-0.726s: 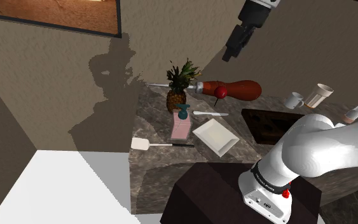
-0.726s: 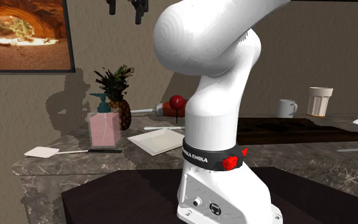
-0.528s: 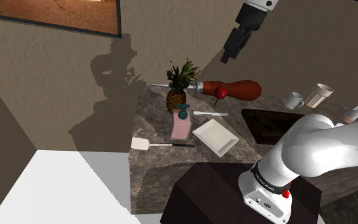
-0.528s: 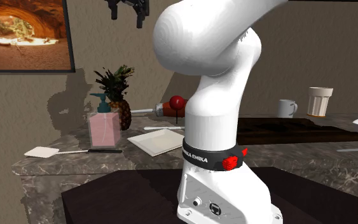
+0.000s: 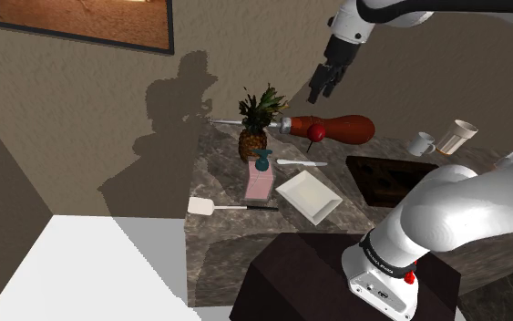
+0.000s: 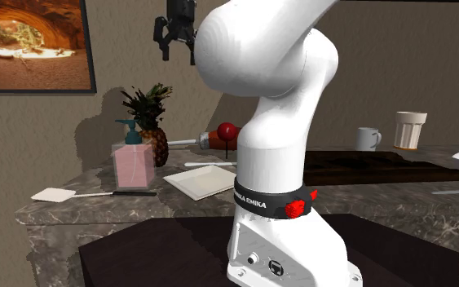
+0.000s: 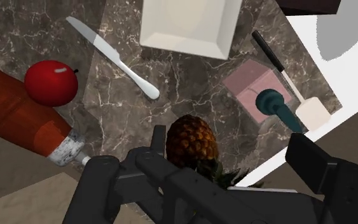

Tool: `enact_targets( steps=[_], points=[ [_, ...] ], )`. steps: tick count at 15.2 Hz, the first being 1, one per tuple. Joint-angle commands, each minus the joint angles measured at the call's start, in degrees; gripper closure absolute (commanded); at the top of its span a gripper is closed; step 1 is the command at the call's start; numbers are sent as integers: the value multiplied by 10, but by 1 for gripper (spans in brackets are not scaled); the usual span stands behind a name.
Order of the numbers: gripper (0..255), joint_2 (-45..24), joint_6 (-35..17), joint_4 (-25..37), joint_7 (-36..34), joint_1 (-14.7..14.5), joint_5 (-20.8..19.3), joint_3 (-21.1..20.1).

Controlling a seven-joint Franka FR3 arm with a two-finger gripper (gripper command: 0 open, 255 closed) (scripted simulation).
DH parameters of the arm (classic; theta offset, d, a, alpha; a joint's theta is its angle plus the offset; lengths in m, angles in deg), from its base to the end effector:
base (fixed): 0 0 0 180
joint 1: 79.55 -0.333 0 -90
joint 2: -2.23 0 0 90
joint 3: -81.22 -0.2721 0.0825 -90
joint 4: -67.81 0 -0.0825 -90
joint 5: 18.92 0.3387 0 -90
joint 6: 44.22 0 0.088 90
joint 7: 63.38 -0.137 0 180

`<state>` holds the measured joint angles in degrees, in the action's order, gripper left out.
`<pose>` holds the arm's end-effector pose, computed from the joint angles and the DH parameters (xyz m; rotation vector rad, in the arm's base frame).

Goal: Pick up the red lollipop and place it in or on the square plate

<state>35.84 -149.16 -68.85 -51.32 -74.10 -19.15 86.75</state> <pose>0.3525 -0.0706 0.4741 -3.0979 -0.0543 -0.0616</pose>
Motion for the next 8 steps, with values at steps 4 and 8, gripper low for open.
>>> enact_targets(
  steps=[4,8],
  points=[
    [0,-83,-66,5,14,22,-23,27],
    [0,-148,-113,15,23,38,-37,48]
  ],
)
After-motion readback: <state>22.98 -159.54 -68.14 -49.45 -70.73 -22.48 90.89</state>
